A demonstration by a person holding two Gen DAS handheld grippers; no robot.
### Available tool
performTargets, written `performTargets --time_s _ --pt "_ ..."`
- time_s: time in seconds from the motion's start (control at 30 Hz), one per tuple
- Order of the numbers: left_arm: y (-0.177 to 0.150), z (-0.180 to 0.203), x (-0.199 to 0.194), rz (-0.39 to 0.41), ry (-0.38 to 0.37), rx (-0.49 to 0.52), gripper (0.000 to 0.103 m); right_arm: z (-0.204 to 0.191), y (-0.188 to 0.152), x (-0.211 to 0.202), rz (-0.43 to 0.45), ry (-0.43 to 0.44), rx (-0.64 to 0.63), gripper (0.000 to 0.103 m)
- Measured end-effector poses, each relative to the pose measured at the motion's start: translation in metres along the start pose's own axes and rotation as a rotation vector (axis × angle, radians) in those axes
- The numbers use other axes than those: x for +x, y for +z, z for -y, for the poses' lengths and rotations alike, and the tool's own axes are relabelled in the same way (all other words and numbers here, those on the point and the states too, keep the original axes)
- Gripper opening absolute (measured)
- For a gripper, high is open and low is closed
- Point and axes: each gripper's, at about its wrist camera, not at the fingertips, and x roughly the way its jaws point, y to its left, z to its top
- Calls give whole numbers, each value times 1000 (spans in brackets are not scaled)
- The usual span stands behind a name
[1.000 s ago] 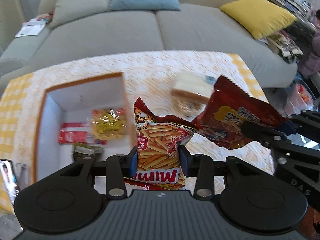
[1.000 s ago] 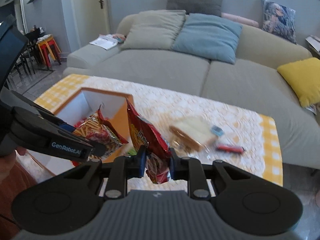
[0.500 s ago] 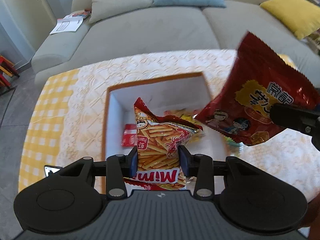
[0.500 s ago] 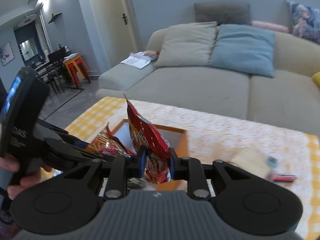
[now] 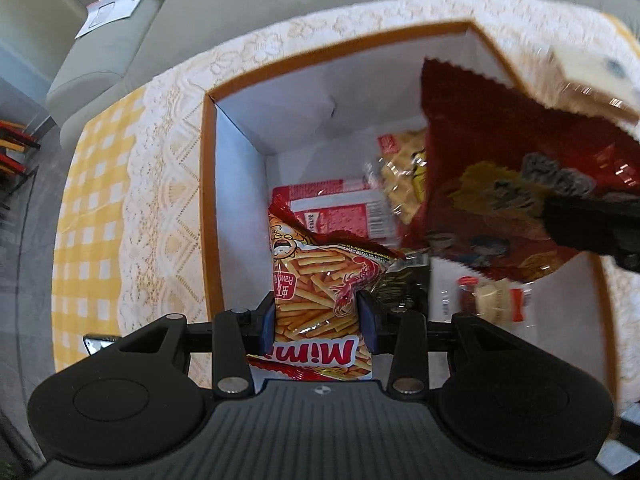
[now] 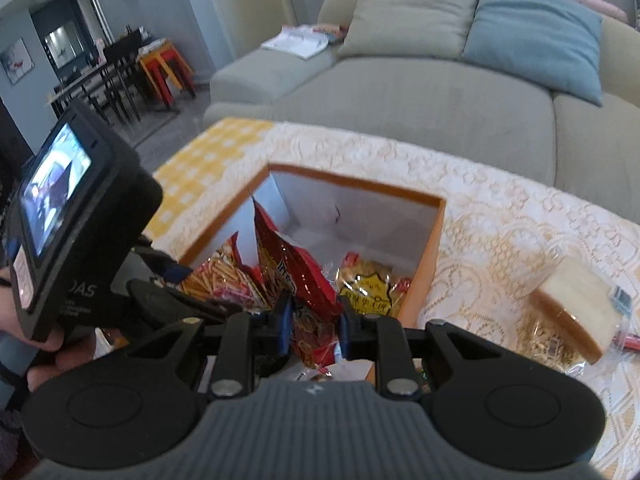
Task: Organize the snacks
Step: 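Lower both bags into the box and open both tools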
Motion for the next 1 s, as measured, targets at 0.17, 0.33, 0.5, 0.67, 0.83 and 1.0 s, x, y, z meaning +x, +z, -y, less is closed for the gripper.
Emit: performTargets --time_s 0.17,0.33,0.5,0.67,0.83,1.0 --pt "5 4 21 -36 14 33 47 4 1 15 -38 -9 -2 20" --pt "5 0 35 -44 27 34 53 8 1 26 -67 -9 -9 21" --pt "2 -6 27 -4 7 23 55 12 1 38 -99 -17 -15 21" --pt "0 -14 1 56 -25 -19 59 13 2 48 -155 -11 -23 21" --pt "-3 -19 -9 61 -32 -36 59 10 5 58 -205 -17 -43 21" --pt "-6 -19 -15 38 -28 -44 34 9 7 66 -235 -27 -59 21"
